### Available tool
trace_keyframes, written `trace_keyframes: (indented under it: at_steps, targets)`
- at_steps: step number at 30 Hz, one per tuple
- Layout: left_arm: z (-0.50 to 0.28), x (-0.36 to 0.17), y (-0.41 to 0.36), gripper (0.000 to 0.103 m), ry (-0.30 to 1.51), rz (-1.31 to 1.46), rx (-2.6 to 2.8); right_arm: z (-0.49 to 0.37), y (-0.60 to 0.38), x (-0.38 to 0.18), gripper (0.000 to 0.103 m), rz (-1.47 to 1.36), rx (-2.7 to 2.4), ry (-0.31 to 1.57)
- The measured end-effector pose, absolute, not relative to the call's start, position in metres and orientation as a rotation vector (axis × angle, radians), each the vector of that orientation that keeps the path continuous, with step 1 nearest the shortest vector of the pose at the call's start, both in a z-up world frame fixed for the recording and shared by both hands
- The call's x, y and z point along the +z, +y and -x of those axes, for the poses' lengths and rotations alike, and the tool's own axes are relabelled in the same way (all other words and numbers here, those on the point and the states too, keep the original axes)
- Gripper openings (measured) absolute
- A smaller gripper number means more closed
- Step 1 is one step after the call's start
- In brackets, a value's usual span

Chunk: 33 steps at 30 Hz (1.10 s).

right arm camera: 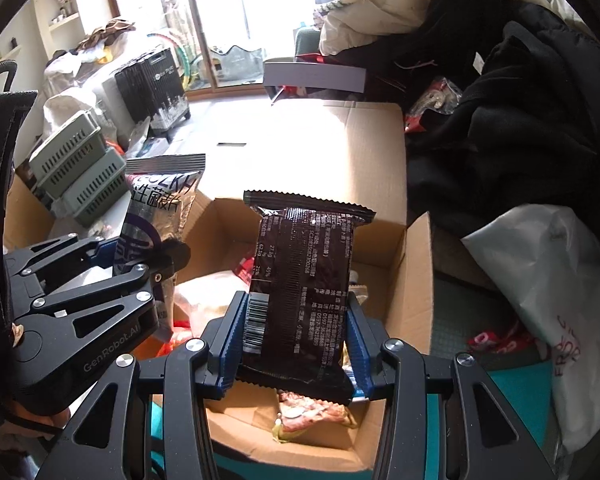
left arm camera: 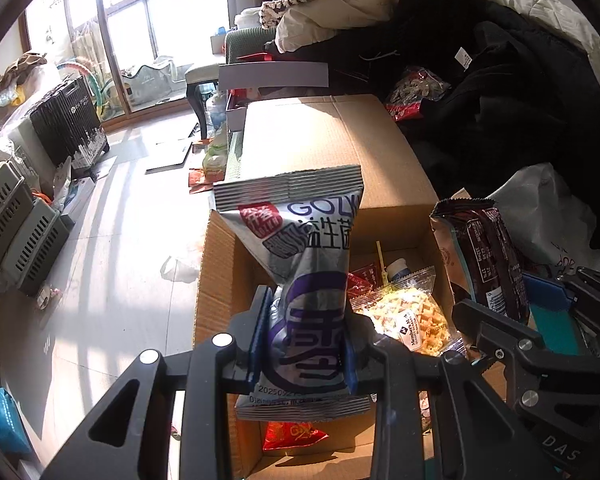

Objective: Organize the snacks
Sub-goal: 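Lift the GOLY bag and chocolate bar and carry both over the box, then lower both snacks into the box and open both tools to release them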

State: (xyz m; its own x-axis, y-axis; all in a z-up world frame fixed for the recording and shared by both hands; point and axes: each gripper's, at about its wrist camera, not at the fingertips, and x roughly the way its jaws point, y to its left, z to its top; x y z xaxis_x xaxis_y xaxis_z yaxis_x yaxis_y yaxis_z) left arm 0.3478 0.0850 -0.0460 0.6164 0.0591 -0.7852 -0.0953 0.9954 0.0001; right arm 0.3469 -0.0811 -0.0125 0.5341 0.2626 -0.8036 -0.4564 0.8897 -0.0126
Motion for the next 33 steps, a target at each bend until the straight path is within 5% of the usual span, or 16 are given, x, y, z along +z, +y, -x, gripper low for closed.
trace_keyframes:
  at_steps: [33]
  targets:
    - [-0.349,-0.107,0.075,0.030,1.119,0.015,0.078,-0.348,-0.080,-0.089,0.050,0.265,0.346,1.094]
